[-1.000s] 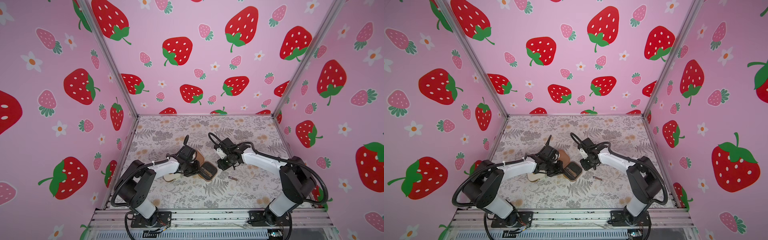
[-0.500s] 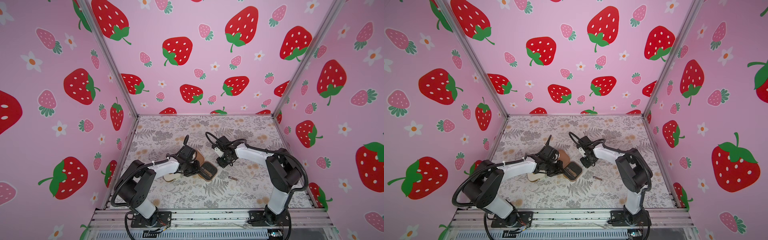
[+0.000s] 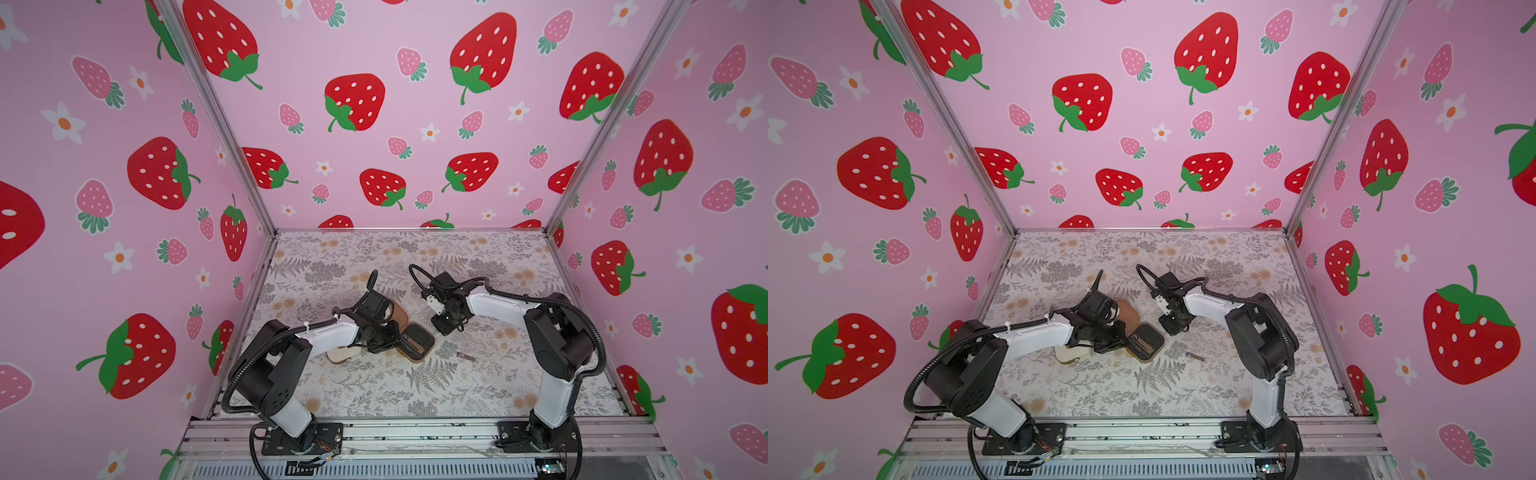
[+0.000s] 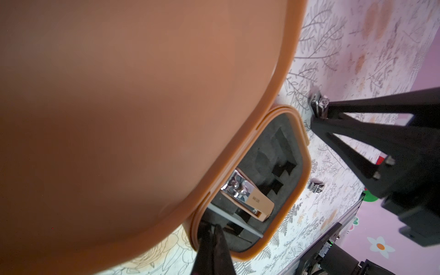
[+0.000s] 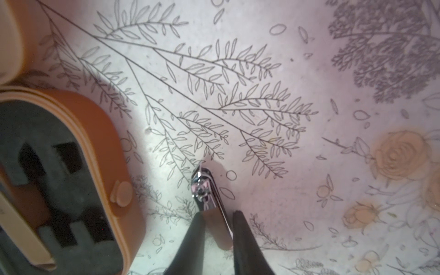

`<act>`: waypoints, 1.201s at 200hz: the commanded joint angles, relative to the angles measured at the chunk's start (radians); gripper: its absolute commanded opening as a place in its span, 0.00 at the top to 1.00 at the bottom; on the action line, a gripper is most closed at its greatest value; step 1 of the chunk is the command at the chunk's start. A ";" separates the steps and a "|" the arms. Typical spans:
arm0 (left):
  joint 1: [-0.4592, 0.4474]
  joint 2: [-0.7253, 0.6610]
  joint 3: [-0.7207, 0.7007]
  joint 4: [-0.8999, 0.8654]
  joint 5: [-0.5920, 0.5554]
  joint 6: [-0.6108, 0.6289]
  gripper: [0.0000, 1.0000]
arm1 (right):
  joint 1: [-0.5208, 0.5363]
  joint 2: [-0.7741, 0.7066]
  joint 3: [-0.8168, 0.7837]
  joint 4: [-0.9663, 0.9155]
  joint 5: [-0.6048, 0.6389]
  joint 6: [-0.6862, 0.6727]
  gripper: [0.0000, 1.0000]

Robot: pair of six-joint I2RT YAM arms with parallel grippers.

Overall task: Organize nail clipper sets
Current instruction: Pick up the nail clipper from the center of the board, then place the nail clipper in the storage box.

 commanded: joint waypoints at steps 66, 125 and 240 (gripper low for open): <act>-0.006 0.013 -0.015 -0.037 -0.022 -0.001 1.00 | -0.005 0.004 0.009 -0.035 -0.030 0.012 0.92; -0.005 0.013 -0.015 -0.036 -0.020 -0.001 1.00 | 0.055 -0.123 0.032 -0.119 -0.021 0.018 0.92; -0.005 0.013 -0.020 -0.031 -0.017 -0.003 1.00 | 0.184 -0.027 0.098 -0.102 -0.135 0.084 0.92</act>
